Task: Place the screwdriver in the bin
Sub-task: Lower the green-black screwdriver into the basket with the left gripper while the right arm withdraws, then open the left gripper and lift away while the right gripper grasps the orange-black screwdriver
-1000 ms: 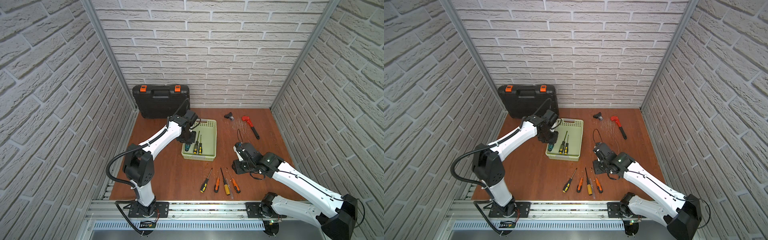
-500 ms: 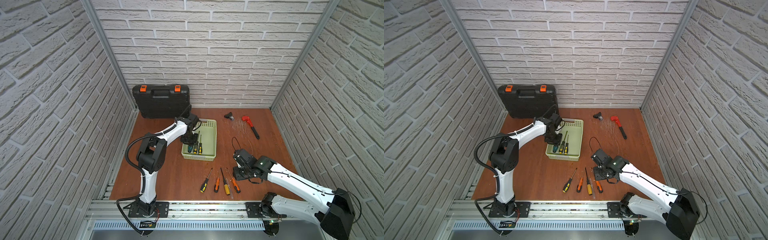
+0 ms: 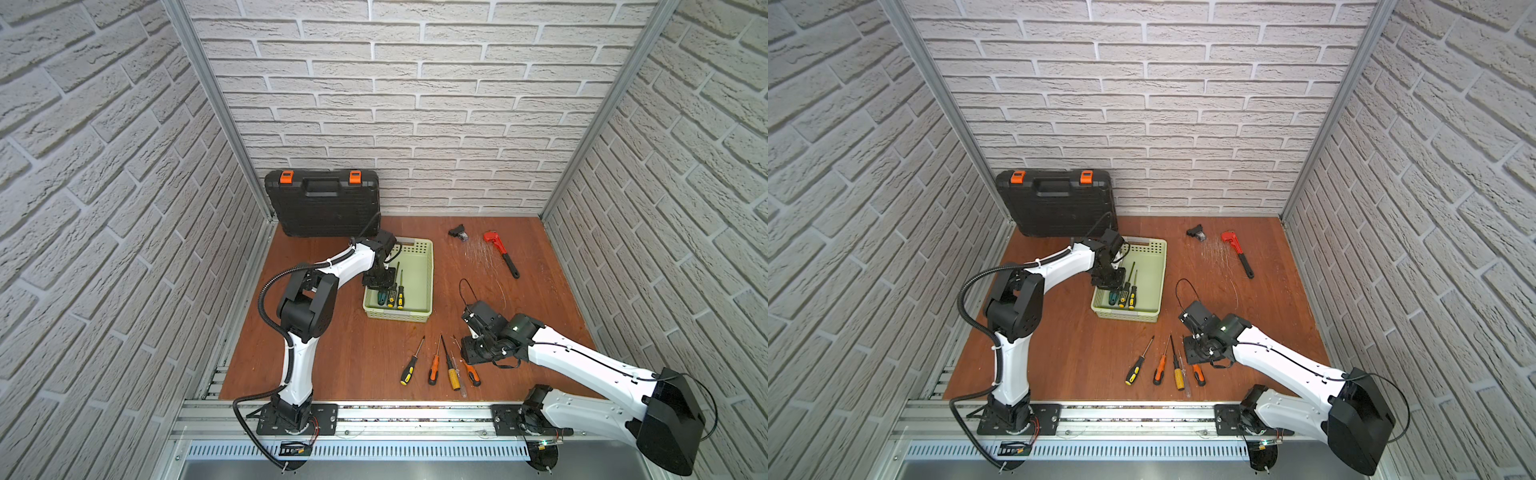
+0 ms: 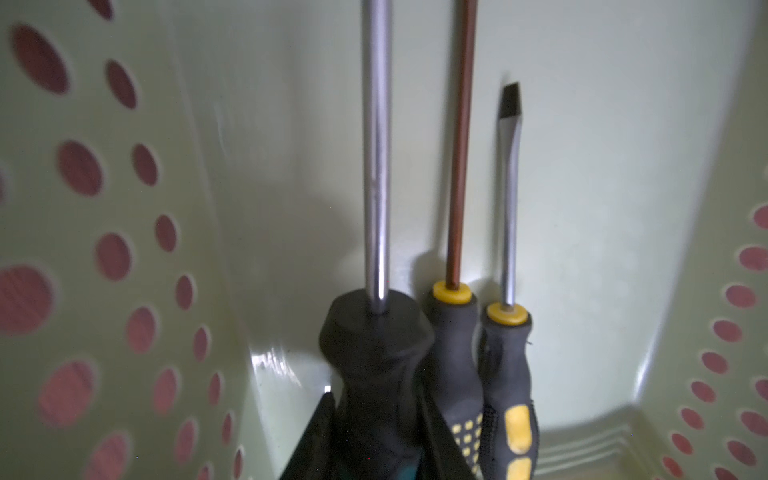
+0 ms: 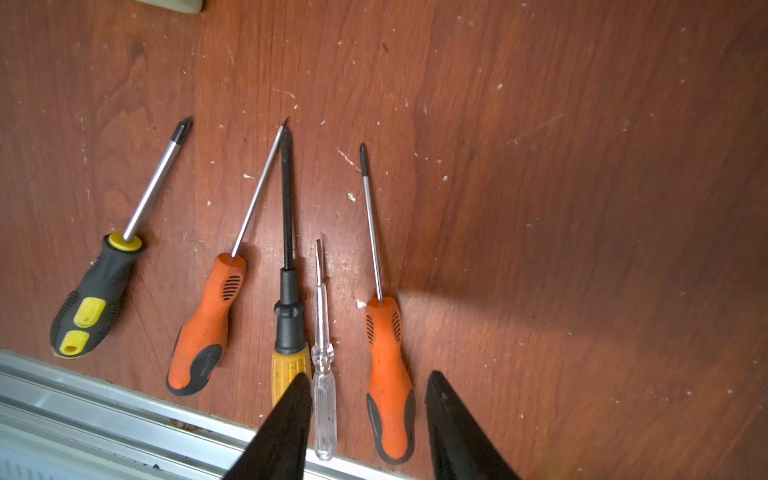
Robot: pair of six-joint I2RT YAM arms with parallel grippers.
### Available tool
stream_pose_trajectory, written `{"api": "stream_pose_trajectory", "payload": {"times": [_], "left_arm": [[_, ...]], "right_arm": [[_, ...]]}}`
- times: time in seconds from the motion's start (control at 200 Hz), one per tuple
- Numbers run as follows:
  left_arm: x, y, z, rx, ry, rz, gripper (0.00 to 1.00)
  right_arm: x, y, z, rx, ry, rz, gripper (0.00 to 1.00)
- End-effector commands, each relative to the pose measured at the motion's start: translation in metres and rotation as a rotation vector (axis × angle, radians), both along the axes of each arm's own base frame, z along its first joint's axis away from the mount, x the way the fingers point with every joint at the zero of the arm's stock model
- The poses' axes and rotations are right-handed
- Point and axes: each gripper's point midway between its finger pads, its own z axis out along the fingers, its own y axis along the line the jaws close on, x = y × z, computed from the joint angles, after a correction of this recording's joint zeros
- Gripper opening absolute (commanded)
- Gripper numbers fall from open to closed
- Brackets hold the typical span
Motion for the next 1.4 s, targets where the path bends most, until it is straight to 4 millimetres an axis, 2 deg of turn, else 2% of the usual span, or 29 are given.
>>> {"api": "stream_pose_trajectory", "payload": {"times": [0.0, 0.135, 0.33, 0.405, 0.51, 0.635, 0.855, 1.02, 1.22, 1.395], "left_arm": [[0.003, 0.000, -0.013, -0.013, 0.010, 0.016, 0.13], [0.002, 0.000, -0.015, -0.017, 0.012, 0.020, 0.16], [0.001, 0.000, -0.012, -0.021, 0.005, 0.022, 0.32], [0.001, 0.002, -0.007, -0.022, -0.006, 0.027, 0.35], [0.002, 0.002, 0.004, -0.030, -0.030, 0.030, 0.45], [0.003, 0.002, 0.019, -0.039, -0.055, 0.028, 0.49], [0.000, -0.005, 0.066, -0.114, -0.133, 0.029, 0.50], [-0.013, -0.006, 0.102, -0.140, -0.199, 0.015, 0.50], [-0.046, -0.009, 0.148, -0.186, -0.283, -0.018, 0.53], [-0.073, 0.005, 0.165, -0.177, -0.316, -0.024, 0.54]], "right_arm": [[-0.003, 0.003, -0.009, 0.005, 0.017, 0.010, 0.48], [-0.006, 0.003, -0.017, 0.004, 0.034, 0.009, 0.48], [-0.010, 0.001, -0.023, 0.003, 0.046, 0.006, 0.48], [-0.012, 0.000, -0.024, -0.001, 0.043, 0.005, 0.48], [-0.014, -0.002, -0.024, -0.001, 0.042, 0.002, 0.48], [-0.015, -0.001, -0.024, -0.002, 0.039, 0.006, 0.48], [-0.017, -0.006, -0.024, -0.043, 0.035, 0.005, 0.49], [-0.021, -0.007, -0.028, -0.063, 0.040, -0.002, 0.49], [-0.020, -0.008, -0.036, -0.103, 0.045, 0.023, 0.48], [-0.023, -0.003, -0.051, -0.104, 0.099, 0.027, 0.46]]}}
